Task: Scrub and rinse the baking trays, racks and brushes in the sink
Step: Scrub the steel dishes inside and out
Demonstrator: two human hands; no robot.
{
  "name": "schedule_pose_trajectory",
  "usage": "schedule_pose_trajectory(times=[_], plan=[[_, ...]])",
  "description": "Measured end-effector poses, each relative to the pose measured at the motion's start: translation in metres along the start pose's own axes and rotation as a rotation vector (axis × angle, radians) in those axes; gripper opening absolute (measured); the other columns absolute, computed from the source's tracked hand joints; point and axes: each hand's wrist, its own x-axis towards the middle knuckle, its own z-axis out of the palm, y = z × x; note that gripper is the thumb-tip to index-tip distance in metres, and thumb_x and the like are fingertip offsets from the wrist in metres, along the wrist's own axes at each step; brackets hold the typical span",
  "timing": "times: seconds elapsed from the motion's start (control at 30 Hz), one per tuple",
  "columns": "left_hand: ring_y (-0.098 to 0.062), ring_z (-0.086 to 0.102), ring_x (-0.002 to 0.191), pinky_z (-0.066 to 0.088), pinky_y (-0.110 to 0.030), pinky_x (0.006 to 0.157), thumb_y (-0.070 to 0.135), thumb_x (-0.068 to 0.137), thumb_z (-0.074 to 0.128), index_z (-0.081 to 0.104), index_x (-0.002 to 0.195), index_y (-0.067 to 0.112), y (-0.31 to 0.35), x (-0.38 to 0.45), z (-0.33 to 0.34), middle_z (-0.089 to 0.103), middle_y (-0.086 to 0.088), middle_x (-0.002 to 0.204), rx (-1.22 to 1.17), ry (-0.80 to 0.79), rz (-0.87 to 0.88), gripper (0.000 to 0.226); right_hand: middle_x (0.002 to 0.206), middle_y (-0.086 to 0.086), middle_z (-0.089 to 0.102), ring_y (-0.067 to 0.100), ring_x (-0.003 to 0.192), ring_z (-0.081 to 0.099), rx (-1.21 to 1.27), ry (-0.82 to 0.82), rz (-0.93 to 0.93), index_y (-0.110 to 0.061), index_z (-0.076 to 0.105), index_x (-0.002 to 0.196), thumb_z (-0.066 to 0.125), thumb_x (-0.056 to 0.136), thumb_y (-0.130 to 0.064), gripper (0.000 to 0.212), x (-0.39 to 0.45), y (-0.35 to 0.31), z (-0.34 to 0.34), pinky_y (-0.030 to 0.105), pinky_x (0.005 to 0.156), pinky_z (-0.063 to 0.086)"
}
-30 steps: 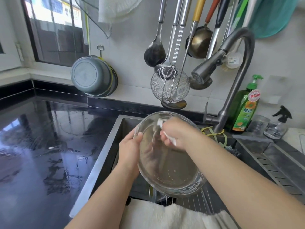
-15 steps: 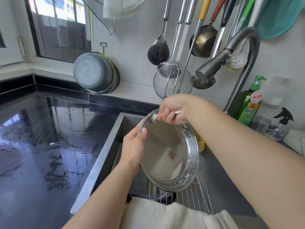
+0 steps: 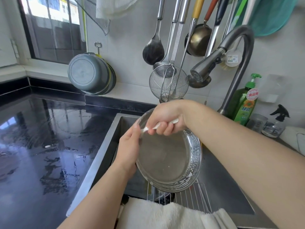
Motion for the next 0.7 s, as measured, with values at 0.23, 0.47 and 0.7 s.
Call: schedule_pose_trajectory(times=[0.23, 0.47, 0.7], plan=[[-0.025, 0.075, 0.103, 0.061, -0.038, 0.088, 0.041, 0.111, 0.04, 0.076, 0.113, 0.021, 0.001, 0.002, 0.003, 0.08, -0.005, 0.104, -0.054, 0.092, 0.001, 0.041, 0.076, 0.006, 0.058, 0.012, 0.047, 0.044, -0.377, 0.287, -0.222, -0.004, 0.064, 0.088, 0.053, 0.096, -0.009, 0.014, -0.004, 0.034, 0.048, 0.019, 0.041, 0.035], [-0.029, 0.068, 0.122, 0.049, -0.056, 0.109, 0.036, 0.106, 0.054, 0.073, 0.13, 0.024, -0.004, 0.007, -0.007, 0.074, -0.005, 0.126, -0.066, 0.107, -0.008, 0.033, 0.088, -0.012, 0.051, 0.016, 0.075, 0.061, -0.894, 0.291, -0.264, -0.053, 0.056, 0.135, 0.051, 0.104, -0.026, 0.041, -0.014, 0.107, 0.054, 0.03, 0.067, 0.052], [-0.031, 0.071, 0.117, 0.053, -0.055, 0.106, 0.026, 0.108, 0.057, 0.072, 0.129, 0.016, -0.006, 0.009, -0.002, 0.075, -0.012, 0.122, -0.091, 0.099, -0.067, 0.028, 0.093, -0.002, 0.052, 0.019, 0.078, 0.057, -0.869, 0.826, -0.362, -0.04, 0.058, 0.124, 0.046, 0.106, -0.043, 0.023, 0.034, 0.108, 0.018, 0.044, 0.07, 0.055]])
